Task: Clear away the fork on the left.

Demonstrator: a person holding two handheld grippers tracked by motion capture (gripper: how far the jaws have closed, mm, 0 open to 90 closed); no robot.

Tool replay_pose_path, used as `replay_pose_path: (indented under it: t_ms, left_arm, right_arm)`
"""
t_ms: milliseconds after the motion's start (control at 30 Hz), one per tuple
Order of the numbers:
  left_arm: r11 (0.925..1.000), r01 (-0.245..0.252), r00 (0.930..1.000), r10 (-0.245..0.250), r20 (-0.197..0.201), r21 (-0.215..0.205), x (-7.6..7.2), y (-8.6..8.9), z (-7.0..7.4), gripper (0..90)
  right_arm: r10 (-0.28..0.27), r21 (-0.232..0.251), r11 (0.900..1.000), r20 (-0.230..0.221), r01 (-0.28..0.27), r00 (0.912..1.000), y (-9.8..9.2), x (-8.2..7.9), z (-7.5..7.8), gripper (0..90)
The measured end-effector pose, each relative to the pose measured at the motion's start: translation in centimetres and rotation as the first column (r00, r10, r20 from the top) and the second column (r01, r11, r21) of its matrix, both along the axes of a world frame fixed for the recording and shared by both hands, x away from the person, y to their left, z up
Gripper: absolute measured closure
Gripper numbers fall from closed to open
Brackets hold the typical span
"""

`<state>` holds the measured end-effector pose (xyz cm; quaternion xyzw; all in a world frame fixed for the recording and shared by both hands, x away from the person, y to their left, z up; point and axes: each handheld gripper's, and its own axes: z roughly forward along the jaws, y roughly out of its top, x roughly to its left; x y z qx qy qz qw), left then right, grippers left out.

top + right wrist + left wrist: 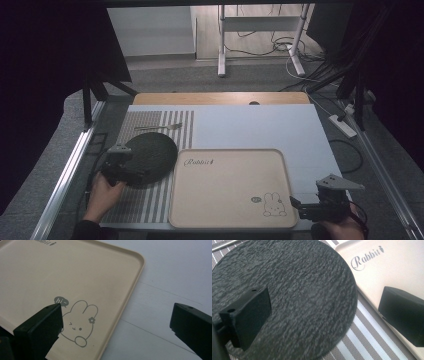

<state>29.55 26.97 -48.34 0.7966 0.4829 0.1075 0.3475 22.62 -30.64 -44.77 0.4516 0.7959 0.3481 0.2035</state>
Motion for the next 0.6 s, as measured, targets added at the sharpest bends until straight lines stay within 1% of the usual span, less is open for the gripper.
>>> replay_pose_path:
  t_ms: [33, 67, 133, 167, 200, 233, 300, 367, 400, 433, 467, 600]
  left_arm:
    - [1.0, -0.004, 1.0, 0.004, -0.003, -0.004, 0.5, -0.1, -0.1, 0.0]
    - [1.0, -0.004, 1.0, 0.004, -0.003, -0.004, 0.5, -0.1, -0.1, 0.0]
    - [0.9999, -0.013, 0.9999, 0.013, -0.003, -0.007, 1.2, -0.1, -0.2, 0.0]
    - [0.9999, -0.013, 0.9999, 0.013, -0.003, -0.007, 1.2, -0.1, -0.2, 0.0]
    - [0.9998, -0.02, 0.9998, 0.02, -0.005, -0.006, 1.6, -0.1, -0.3, 0.0]
    - [0.9998, -0.02, 0.9998, 0.02, -0.005, -0.006, 1.6, -0.1, -0.3, 0.0]
    - [0.9997, -0.026, 0.9996, 0.026, -0.009, -0.003, 2.1, -0.1, -0.4, 0.0]
    - [0.9993, -0.036, 0.9991, 0.036, -0.021, 0.005, 2.9, -0.2, -0.6, 0.0]
    - [0.9993, -0.036, 0.9991, 0.036, -0.021, 0.005, 2.9, -0.2, -0.6, 0.0]
    - [0.999, -0.041, 0.9988, 0.041, -0.025, 0.018, 3.4, -0.2, -0.7, 0.0]
    - [0.999, -0.041, 0.9988, 0.041, -0.025, 0.018, 3.4, -0.2, -0.7, 0.0]
    - [0.9983, -0.052, 0.998, 0.053, -0.034, 0.025, 4.4, -0.2, -0.9, 0.0]
  right_arm:
    - [0.0, 0.0, 1.0, 0.0, 0.0, 1.0, 0.0, 0.0, 0.0, 0.0]
    - [0.0, 0.0, 1.0, -0.001, 0.0, 1.0, 0.0, 0.0, 0.0, 0.0]
    - [0.0, 0.0, 1.0, -0.001, 0.0, 1.0, 0.0, 0.0, 0.0, 0.0]
    - [0.0, 0.0, 1.0, -0.001, 0.0, 1.0, 0.0, 0.0, 0.0, 0.0]
    - [0.001, 0.0, 1.0, -0.002, -0.001, 1.0, 0.0, 0.0, 0.0, 0.0]
    - [0.001, 0.0, 1.0, -0.002, -0.001, 1.0, 0.0, 0.0, 0.0, 0.0]
    - [0.001, -0.001, 1.0, -0.002, -0.001, 1.0, 0.0, 0.0, 0.0, 0.0]
    - [0.001, -0.003, 1.0, -0.004, -0.001, 1.0, 0.0, 0.0, 0.0, 0.0]
    - [0.001, -0.003, 1.0, -0.004, -0.001, 1.0, 0.0, 0.0, 0.0, 0.0]
    - [0.002, -0.003, 1.0, -0.004, -0.002, 1.0, 0.0, 0.0, 0.0, 0.0]
    - [0.002, -0.003, 1.0, -0.004, -0.002, 1.0, 0.0, 0.0, 0.0, 0.0]
    - [0.001, -0.002, 1.0, -0.006, -0.002, 1.0, 0.0, 0.0, 0.0, 0.0]
